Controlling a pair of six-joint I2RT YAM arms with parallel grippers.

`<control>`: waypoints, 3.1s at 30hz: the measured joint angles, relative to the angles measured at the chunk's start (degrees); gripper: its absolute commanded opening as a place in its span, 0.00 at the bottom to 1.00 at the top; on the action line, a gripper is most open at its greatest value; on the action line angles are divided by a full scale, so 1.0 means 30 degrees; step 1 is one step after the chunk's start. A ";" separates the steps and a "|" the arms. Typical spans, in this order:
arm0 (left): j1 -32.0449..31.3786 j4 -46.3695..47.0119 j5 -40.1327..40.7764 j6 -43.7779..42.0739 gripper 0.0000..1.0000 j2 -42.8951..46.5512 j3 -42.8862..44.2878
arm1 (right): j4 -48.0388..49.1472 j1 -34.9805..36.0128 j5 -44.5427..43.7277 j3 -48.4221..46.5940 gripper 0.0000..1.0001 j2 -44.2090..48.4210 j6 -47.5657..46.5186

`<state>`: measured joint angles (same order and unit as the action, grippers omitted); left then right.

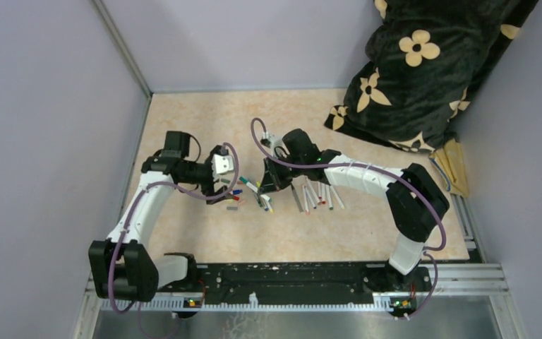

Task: Open the pen caps

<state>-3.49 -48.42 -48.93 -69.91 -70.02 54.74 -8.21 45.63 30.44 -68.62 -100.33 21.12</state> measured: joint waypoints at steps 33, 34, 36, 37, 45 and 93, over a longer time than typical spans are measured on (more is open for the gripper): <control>-0.4619 -0.0255 0.3497 -0.2623 0.07 0.1202 -0.1515 | 0.2521 0.0124 0.6732 -0.0750 0.41 -0.1785 0.3650; -0.4634 -0.0262 0.3526 -0.2623 0.07 0.1202 -0.1515 | 0.2718 0.0138 0.6790 -0.0750 0.40 -0.1894 0.3774; -0.4685 -0.0219 0.3555 -0.2623 0.06 0.1202 -0.1515 | 0.3140 0.0168 0.6921 -0.0750 0.36 -0.2135 0.4036; -0.4721 -0.0219 0.3592 -0.2623 0.06 0.1202 -0.1515 | 0.3235 0.0189 0.6965 -0.0750 0.35 -0.2244 0.4153; -0.4823 -0.0386 0.3694 -0.2623 0.00 0.1195 -0.1515 | 0.3774 0.0233 0.7067 -0.0219 0.03 -0.2404 0.4153; -0.4714 0.2193 0.7992 -0.1945 0.01 -0.0423 -0.3075 | -0.3257 -0.3840 -0.4313 0.5763 0.00 0.7337 0.1188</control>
<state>-17.63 -41.85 -24.95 -75.75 -71.29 45.52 -17.98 34.11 17.50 -51.33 -78.32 24.69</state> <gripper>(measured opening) 0.181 0.070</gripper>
